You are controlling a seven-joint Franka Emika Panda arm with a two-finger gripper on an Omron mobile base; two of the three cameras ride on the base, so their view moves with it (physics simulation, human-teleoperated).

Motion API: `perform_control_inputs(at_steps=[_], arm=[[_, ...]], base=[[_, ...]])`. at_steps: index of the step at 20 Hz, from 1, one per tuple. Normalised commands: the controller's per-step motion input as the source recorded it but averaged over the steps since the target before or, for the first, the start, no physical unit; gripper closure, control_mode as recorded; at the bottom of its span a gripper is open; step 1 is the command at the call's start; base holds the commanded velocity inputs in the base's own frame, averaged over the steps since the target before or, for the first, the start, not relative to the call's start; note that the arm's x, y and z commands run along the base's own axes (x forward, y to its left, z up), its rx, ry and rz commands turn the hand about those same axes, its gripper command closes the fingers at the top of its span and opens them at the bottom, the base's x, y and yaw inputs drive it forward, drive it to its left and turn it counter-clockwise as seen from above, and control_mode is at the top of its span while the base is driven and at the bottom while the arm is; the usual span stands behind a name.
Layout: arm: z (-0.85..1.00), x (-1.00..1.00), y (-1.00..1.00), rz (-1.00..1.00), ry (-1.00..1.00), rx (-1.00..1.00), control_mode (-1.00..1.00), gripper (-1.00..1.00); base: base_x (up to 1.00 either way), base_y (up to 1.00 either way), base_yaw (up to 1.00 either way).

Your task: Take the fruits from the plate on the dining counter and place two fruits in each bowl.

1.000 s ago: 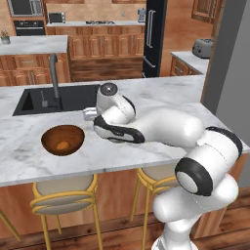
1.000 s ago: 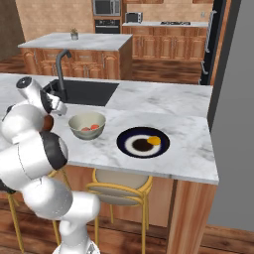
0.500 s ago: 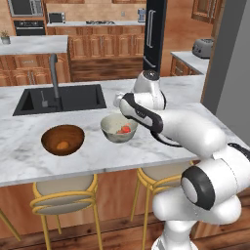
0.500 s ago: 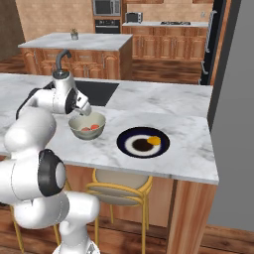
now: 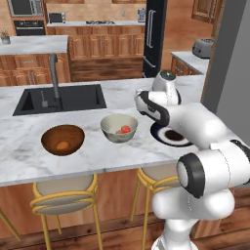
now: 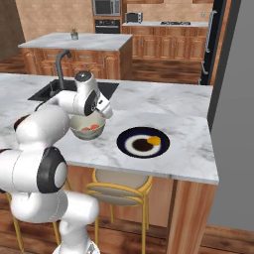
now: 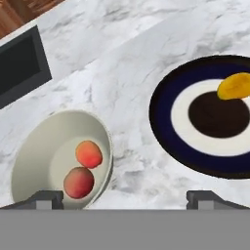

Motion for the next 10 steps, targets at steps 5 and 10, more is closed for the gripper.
perform_control_inputs(at_steps=[5,10], arm=[[-0.24,0.22,-0.38,-0.25,0.0,-0.07,-1.0,-1.0],[-0.06,0.01,-0.92,-0.23,0.18,0.04,-1.0,-1.0]], base=[[0.0,0.0,0.0],[0.0,0.0,0.0]])
